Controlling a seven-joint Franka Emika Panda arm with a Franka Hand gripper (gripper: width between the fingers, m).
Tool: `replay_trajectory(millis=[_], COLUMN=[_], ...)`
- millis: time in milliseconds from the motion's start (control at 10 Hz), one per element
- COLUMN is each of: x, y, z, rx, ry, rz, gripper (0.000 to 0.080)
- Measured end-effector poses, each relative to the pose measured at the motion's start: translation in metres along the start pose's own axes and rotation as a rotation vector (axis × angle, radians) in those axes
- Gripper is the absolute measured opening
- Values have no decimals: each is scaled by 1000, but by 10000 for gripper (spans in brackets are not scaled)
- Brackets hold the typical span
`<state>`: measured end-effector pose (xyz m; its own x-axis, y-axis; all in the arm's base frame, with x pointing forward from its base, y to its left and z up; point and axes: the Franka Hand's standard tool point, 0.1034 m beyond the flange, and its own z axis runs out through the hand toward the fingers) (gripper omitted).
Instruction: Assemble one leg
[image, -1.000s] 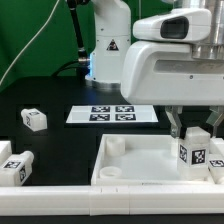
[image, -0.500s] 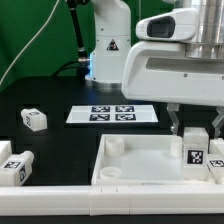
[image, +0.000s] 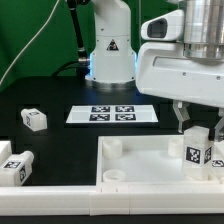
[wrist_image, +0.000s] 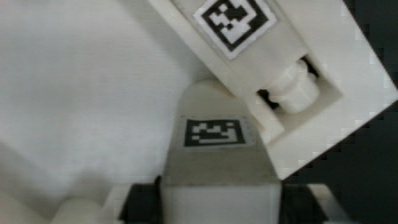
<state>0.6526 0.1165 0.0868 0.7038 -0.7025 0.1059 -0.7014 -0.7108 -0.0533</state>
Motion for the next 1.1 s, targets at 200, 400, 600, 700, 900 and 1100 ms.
replay_trajectory(millis=[200, 400, 600, 700, 900, 1100], x=[0, -1, -1, -2, -2, 3], y=[0, -1, -1, -1, -2, 0], z=[0, 0, 0, 0, 0, 0], rx=[7, 6, 6, 2, -9, -7], ry=[-10, -11, -10, -6, 8, 14], rz=[144, 181, 139, 108, -128, -401], gripper=[285, 285, 500, 500, 641, 647])
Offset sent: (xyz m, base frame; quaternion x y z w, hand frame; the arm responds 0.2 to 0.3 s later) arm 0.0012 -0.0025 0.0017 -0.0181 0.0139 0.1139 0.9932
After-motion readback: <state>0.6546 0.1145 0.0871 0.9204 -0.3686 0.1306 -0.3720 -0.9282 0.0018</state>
